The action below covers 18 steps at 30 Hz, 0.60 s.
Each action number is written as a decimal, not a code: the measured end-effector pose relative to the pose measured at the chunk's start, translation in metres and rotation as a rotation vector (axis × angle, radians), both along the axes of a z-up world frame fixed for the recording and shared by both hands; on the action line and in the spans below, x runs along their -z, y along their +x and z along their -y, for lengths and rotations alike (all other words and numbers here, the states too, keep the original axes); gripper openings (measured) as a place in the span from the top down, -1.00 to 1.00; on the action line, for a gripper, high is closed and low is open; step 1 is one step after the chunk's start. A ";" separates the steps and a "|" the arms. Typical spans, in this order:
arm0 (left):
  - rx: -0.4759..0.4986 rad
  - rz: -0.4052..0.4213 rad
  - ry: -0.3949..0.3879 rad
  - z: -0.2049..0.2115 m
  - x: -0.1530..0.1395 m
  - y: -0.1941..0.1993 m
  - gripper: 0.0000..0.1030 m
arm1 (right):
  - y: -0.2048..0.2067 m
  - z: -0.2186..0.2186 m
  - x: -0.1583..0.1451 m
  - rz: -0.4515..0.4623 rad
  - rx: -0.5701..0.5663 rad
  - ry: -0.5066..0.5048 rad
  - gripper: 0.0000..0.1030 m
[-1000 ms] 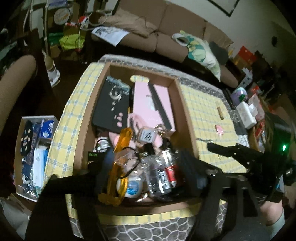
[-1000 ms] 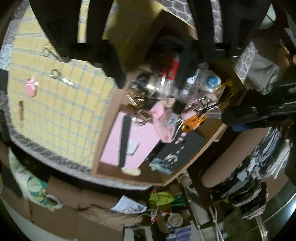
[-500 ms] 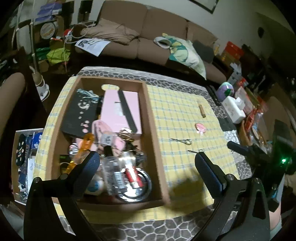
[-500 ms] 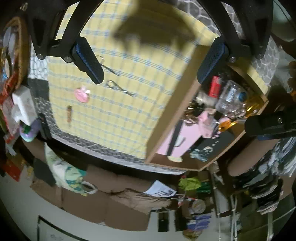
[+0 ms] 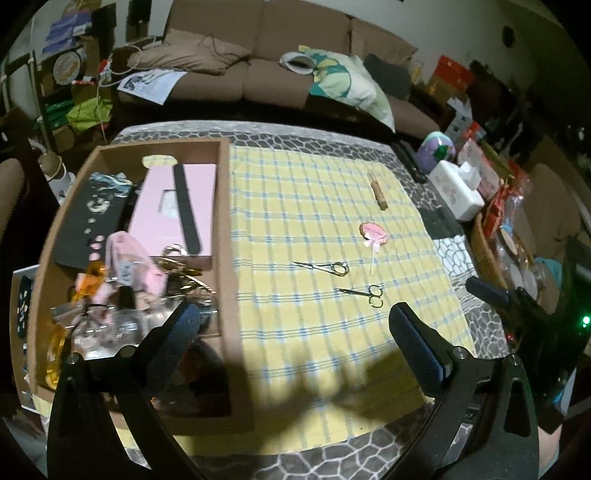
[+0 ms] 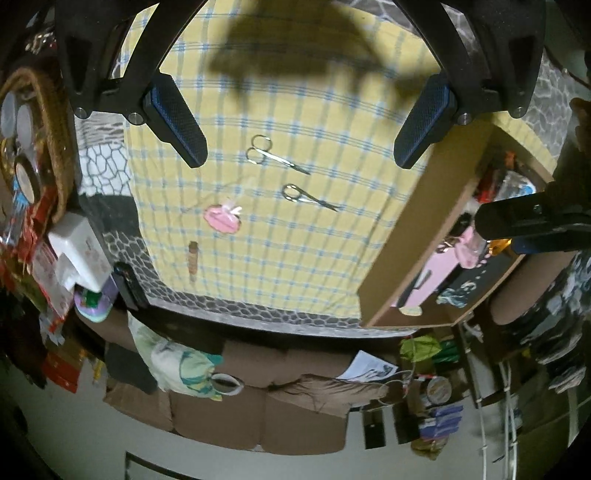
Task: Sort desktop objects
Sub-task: 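Move both open tools toward the two silver scissors on the table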
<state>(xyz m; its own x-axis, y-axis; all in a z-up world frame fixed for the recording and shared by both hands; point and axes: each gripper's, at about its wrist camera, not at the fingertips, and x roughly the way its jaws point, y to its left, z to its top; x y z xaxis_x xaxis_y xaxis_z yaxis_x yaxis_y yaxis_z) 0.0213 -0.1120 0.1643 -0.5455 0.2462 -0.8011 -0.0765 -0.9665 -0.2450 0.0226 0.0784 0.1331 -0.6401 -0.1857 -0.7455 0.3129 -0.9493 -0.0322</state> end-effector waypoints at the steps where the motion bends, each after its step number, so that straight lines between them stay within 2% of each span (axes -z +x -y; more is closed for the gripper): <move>1: 0.002 0.002 -0.002 -0.005 0.002 -0.002 -1.00 | -0.002 -0.003 0.003 0.002 0.004 -0.001 -1.00; 12: 0.028 0.043 -0.021 -0.049 0.037 -0.039 -1.00 | -0.025 -0.037 0.041 0.034 0.058 -0.038 -1.00; 18: 0.035 0.079 -0.028 -0.069 0.062 -0.059 -1.00 | -0.039 -0.050 0.065 0.062 0.068 -0.024 -1.00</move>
<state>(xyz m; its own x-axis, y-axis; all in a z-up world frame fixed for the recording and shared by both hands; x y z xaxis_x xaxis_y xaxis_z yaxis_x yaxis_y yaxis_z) -0.0373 -0.0435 0.1024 -0.4717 0.2410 -0.8482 -0.0921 -0.9701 -0.2244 -0.0165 0.1288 0.0677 -0.6045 -0.1616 -0.7800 0.2482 -0.9687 0.0082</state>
